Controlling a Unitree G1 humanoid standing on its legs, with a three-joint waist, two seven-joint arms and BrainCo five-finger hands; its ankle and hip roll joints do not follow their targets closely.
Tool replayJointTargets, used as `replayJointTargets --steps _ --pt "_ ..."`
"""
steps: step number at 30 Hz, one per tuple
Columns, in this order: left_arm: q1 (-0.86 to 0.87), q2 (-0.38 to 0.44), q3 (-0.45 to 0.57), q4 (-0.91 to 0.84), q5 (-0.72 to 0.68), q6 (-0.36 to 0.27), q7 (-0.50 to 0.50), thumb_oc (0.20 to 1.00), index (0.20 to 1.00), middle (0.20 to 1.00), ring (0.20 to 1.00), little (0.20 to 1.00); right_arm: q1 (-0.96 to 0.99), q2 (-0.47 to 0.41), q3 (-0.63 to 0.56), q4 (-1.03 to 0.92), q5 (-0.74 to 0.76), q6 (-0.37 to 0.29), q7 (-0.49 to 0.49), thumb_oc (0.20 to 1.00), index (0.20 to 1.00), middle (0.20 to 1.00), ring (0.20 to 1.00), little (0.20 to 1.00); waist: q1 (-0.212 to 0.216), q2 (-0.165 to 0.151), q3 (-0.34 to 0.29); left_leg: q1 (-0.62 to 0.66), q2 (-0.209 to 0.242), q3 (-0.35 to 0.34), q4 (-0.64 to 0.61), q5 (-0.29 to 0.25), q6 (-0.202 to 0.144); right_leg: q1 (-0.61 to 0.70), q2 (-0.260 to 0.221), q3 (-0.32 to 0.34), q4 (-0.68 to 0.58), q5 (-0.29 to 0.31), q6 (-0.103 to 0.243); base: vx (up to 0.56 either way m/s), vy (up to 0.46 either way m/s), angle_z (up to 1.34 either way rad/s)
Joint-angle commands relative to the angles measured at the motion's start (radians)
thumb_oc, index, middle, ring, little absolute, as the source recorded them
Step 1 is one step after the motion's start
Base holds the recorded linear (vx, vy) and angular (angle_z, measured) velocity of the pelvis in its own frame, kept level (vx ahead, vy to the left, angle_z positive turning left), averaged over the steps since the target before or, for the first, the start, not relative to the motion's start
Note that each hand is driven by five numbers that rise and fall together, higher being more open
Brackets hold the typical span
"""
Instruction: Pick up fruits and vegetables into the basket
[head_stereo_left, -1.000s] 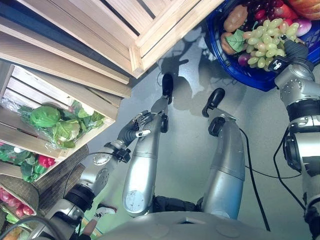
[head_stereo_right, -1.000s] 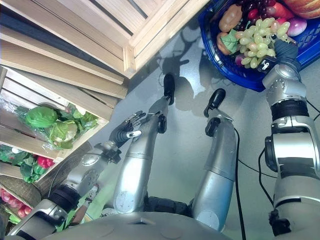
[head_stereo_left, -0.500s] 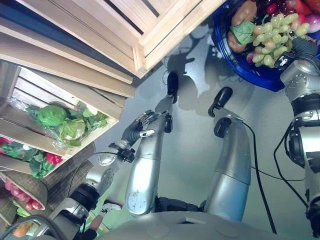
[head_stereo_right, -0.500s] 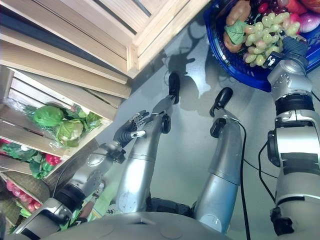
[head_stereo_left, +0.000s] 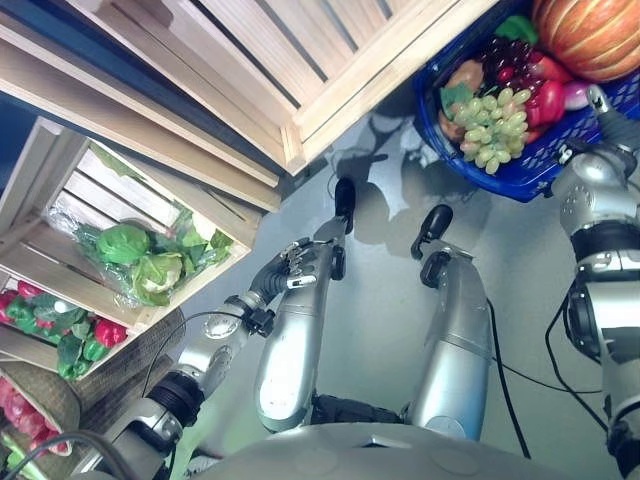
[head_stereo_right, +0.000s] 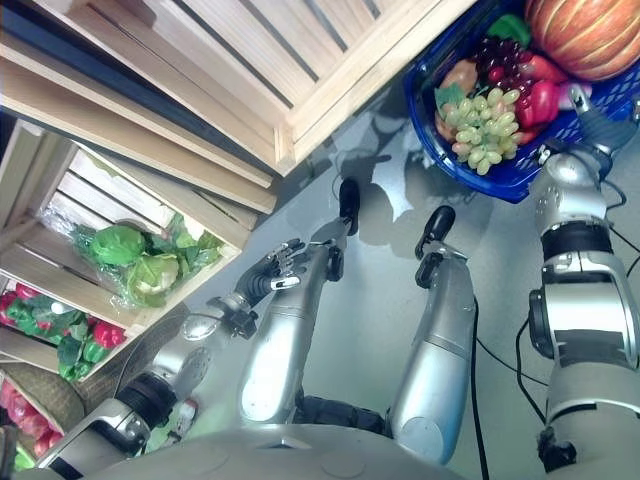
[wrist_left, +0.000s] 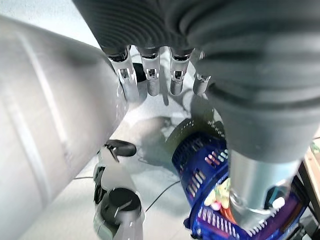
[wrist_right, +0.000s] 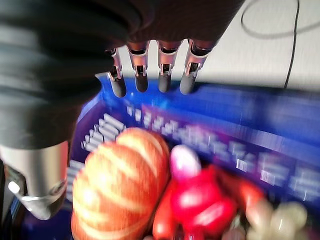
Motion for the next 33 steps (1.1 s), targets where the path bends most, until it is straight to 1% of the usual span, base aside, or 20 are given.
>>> replayJointTargets --steps 1,4,7,8,10,11,12,13,15,20,21,23,24,25,26,27,28,29,30,33 --pt "0.167 0.001 -0.049 0.018 0.042 0.048 -0.050 1.000 1.000 1.000 1.000 1.000 0.112 -0.046 -0.058 -0.087 -0.052 -0.108 -0.025 1.000 1.000 1.000 1.000 1.000 -0.045 0.009 -0.003 0.161 -0.031 0.040 0.009 -0.189 0.039 0.130 0.080 -0.019 -0.088 0.013 0.046 0.01 0.081 -0.02" --pt "0.178 0.021 -0.023 -0.005 0.036 0.065 -0.056 1.000 1.000 1.000 1.000 1.000 0.199 -0.020 -0.083 -0.152 -0.100 -0.163 -0.006 1.000 1.000 1.000 1.000 1.000 -0.058 -0.016 -0.003 0.244 -0.027 0.045 -0.014 -0.194 0.039 0.217 0.085 -0.020 -0.123 0.017 0.055 0.01 0.086 -0.05" --pt "0.188 0.031 0.013 -0.010 0.037 0.079 -0.062 1.000 1.000 1.000 1.000 1.000 0.312 0.019 -0.093 -0.261 -0.140 -0.224 0.012 1.000 1.000 1.000 1.000 1.000 -0.078 -0.052 -0.003 0.340 -0.021 0.052 -0.039 -0.200 0.040 0.323 0.091 -0.015 -0.175 0.033 0.067 0.00 0.085 -0.06" --pt "0.187 0.032 0.022 -0.011 0.040 0.080 -0.061 1.000 1.000 1.000 1.000 1.000 0.331 0.027 -0.099 -0.282 -0.148 -0.239 0.022 1.000 1.000 1.000 1.000 1.000 -0.082 -0.057 -0.003 0.339 -0.019 0.060 -0.050 -0.176 0.045 0.327 0.090 -0.025 -0.195 0.060 0.060 -0.05 0.069 -0.10" --pt "0.199 0.035 0.045 -0.013 0.046 0.086 -0.059 1.000 1.000 1.000 1.000 1.000 0.411 0.056 -0.100 -0.365 -0.189 -0.273 0.049 1.000 1.000 1.000 1.000 1.000 -0.096 -0.079 -0.003 0.401 -0.016 0.060 -0.070 -0.175 0.043 0.401 0.098 -0.021 -0.235 0.069 0.065 0.00 0.085 -0.11" --pt "0.207 0.031 0.064 -0.006 0.052 0.090 -0.058 1.000 1.000 1.000 1.000 1.000 0.469 0.082 -0.091 -0.420 -0.237 -0.290 0.076 1.000 1.000 1.000 1.000 1.000 -0.108 -0.094 -0.003 0.459 -0.013 0.062 -0.085 -0.178 0.041 0.467 0.102 -0.018 -0.268 0.073 0.069 0.05 0.093 -0.09" --pt "0.210 0.030 0.070 -0.005 0.051 0.089 -0.060 1.000 1.000 1.000 1.000 1.000 0.483 0.088 -0.090 -0.431 -0.259 -0.293 0.084 1.000 1.000 1.000 1.000 1.000 -0.111 -0.097 -0.003 0.475 -0.012 0.061 -0.092 -0.177 0.040 0.486 0.104 -0.018 -0.278 0.074 0.070 0.08 0.099 -0.11" --pt "0.218 0.020 0.090 0.009 0.055 0.098 -0.070 1.000 1.000 1.000 1.000 1.000 0.531 0.109 -0.083 -0.459 -0.301 -0.303 0.106 1.000 1.000 1.000 1.000 1.000 -0.119 -0.109 -0.003 0.529 -0.009 0.059 -0.106 -0.178 0.039 0.547 0.110 -0.014 -0.305 0.076 0.073 0.11 0.058 -0.20" --pt "0.243 0.009 0.115 0.036 0.076 0.109 -0.081 1.000 1.000 1.000 1.000 1.000 0.604 0.130 -0.083 -0.477 -0.322 -0.315 0.164 1.000 1.000 1.000 1.000 1.000 -0.125 -0.127 -0.041 0.585 -0.005 0.062 -0.132 -0.181 0.036 0.615 0.116 -0.010 -0.351 0.078 0.078 0.14 0.035 -0.13" --pt "0.268 -0.012 0.140 0.087 0.125 0.088 -0.086 1.000 1.000 1.000 1.000 1.000 0.688 0.166 -0.072 -0.478 -0.330 -0.337 0.260 1.000 1.000 1.000 1.000 1.000 -0.125 -0.152 -0.114 0.672 -0.005 0.062 -0.186 -0.183 0.032 0.712 0.123 -0.009 -0.422 0.087 0.090 0.13 -0.001 -0.09" --pt "0.278 -0.020 0.154 0.097 0.132 0.077 -0.089 1.000 1.000 1.000 1.000 1.000 0.723 0.183 -0.066 -0.489 -0.345 -0.336 0.305 1.000 1.000 1.000 1.000 1.000 -0.127 -0.159 -0.148 0.703 -0.009 0.060 -0.214 -0.179 0.032 0.746 0.126 -0.008 -0.458 0.097 0.096 0.14 0.014 0.03" --pt "0.294 -0.032 0.173 0.100 0.137 0.075 -0.095 1.000 1.000 1.000 1.000 1.000 0.766 0.202 -0.049 -0.500 -0.352 -0.329 0.383 1.000 1.000 1.000 1.000 1.000 -0.127 -0.167 -0.184 0.741 -0.010 0.061 -0.241 -0.177 0.030 0.783 0.126 -0.010 -0.491 0.106 0.104 0.13 0.020 -0.03" --pt "0.303 -0.037 0.180 0.105 0.149 0.065 -0.091 1.000 1.000 1.000 1.000 1.000 0.785 0.213 -0.037 -0.504 -0.337 -0.317 0.435 1.000 1.000 1.000 1.000 1.000 -0.126 -0.170 -0.200 0.758 -0.011 0.060 -0.250 -0.180 0.028 0.798 0.126 -0.009 -0.502 0.107 0.109 0.09 0.016 -0.05" --pt "0.306 -0.047 0.186 0.122 0.166 0.049 -0.078 1.000 1.000 1.000 1.000 1.000 0.802 0.231 -0.017 -0.503 -0.366 -0.300 0.482 1.000 1.000 1.000 1.000 1.000 -0.126 -0.176 -0.226 0.772 -0.012 0.061 -0.266 -0.174 0.028 0.810 0.125 -0.008 -0.519 0.117 0.112 0.10 0.011 -0.06" --pt "0.306 -0.052 0.194 0.129 0.185 0.042 -0.067 1.000 1.000 1.000 1.000 1.000 0.813 0.238 -0.001 -0.503 -0.373 -0.284 0.509 1.000 1.000 1.000 1.000 1.000 -0.125 -0.180 -0.244 0.784 -0.011 0.061 -0.278 -0.172 0.028 0.820 0.126 -0.007 -0.531 0.122 0.115 0.08 0.007 -0.03" --pt "0.307 -0.056 0.202 0.141 0.201 0.043 -0.063 1.000 1.000 1.000 1.000 1.000 0.827 0.245 0.015 -0.502 -0.349 -0.258 0.561 1.000 1.000 1.000 1.000 1.000 -0.124 -0.184 -0.261 0.797 -0.011 0.059 -0.293 -0.169 0.027 0.831 0.126 -0.007 -0.545 0.127 0.118 0.05 0.006 -0.04" --pt "0.303 -0.058 0.209 0.156 0.211 0.038 -0.056 1.000 1.000 1.000 1.000 1.000 0.836 0.257 0.031 -0.494 -0.325 -0.214 0.635 1.000 1.000 1.000 1.000 1.000 -0.123 -0.189 -0.274 0.810 -0.010 0.059 -0.306 -0.166 0.026 0.843 0.126 -0.006 -0.556 0.132 0.121 0.02 0.005 -0.04" --pt "0.295 -0.062 0.215 0.175 0.211 0.034 -0.053 1.000 1.000 1.000 1.000 1.000 0.840 0.268 0.050 -0.480 -0.337 -0.193 0.670 1.000 1.000 1.000 1.000 1.000 -0.122 -0.192 -0.285 0.821 -0.010 0.057 -0.319 -0.163 0.024 0.850 0.128 -0.005 -0.562 0.135 0.124 0.00 0.005 -0.03" --pt "0.283 -0.068 0.228 0.203 0.200 0.035 -0.061 1.000 1.000 1.000 1.000 1.000 0.848 0.280 0.079 -0.457 -0.338 -0.148 0.727 1.000 1.000 1.000 1.000 1.000 -0.120 -0.196 -0.299 0.833 -0.010 0.056 -0.334 -0.158 0.024 0.860 0.129 -0.004 -0.571 0.138 0.126 0.00 0.000 0.00" --pt "0.237 -0.083 0.248 0.283 0.219 0.045 -0.078 1.000 1.000 1.000 1.000 1.000 0.838 0.315 0.135 -0.348 -0.349 -0.049 0.808 1.000 1.000 1.000 1.000 1.000 -0.110 -0.205 -0.321 0.856 -0.010 0.046 -0.360 -0.150 0.023 0.884 0.134 -0.007 -0.587 0.142 0.128 -0.02 -0.015 -0.03"
